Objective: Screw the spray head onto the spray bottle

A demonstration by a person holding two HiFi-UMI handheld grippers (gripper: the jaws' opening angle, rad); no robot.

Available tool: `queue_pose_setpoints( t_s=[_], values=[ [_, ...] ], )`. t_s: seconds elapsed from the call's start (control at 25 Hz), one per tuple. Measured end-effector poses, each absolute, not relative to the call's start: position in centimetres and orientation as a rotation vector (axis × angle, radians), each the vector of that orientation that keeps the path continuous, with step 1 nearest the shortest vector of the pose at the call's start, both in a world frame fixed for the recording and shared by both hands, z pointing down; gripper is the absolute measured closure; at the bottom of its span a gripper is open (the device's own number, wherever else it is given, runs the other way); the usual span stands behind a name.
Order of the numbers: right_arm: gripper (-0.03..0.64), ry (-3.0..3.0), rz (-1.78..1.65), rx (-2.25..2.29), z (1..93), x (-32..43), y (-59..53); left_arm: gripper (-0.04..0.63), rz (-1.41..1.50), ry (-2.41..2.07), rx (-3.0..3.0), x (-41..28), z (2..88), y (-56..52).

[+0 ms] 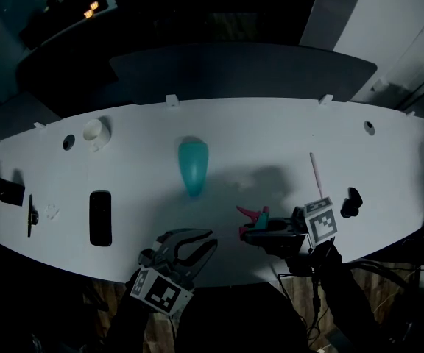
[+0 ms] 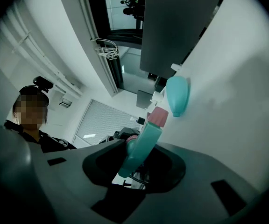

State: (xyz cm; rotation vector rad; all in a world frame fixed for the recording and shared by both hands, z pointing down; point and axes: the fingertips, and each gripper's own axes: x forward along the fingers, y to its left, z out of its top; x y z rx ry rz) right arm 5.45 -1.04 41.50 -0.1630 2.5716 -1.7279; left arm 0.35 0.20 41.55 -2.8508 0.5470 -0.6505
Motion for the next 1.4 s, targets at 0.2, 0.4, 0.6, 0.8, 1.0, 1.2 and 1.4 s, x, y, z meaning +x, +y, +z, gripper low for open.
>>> queue_pose_setpoints(
  t_s=[0.2, 0.4, 0.6, 0.8, 1.0, 1.2, 1.4],
  values=[
    [0.485, 2.623, -1.617, -0.316, 41.0, 6.8, -2.0, 0.494, -0.613, 0.684, -2.799, -1.3, 40.4, -1.6],
    [0.485, 2.601, -1.552, -0.461, 42.2, 9.5, -3.2, 0.492, -0.607, 0.910, -2.677, -4.8, 39.2, -4.7],
    [0.485, 2.503, -1.499, -0.576, 40.6, 11.4, -4.3, 0.354, -0.888, 0.858, -2.248, -7.4, 41.7, -8.5],
    [0.485, 2.489, -1.464, -0.630, 40.0, 12.7, -4.4, 0.235, -0.989, 0.538, -2.219, -6.0, 45.2, -12.0],
    [0.485, 2.433, -1.455, -0.674, 39.8, 13.5, -4.6, 0.222, -1.093, 0.440, -2.088, -6.7, 46.8, -15.9],
    [0.485, 2.417, -1.466, -0.699, 40.0, 14.0, -4.7, 0.381, -1.112, 0.175, -1.767, -6.3, 46.6, -19.8],
    [0.485, 2.422, -1.461, -0.699, 39.8, 13.5, -5.1, 0.399, -1.090, -0.129, -1.649, -3.5, 46.6, -19.5]
  ],
)
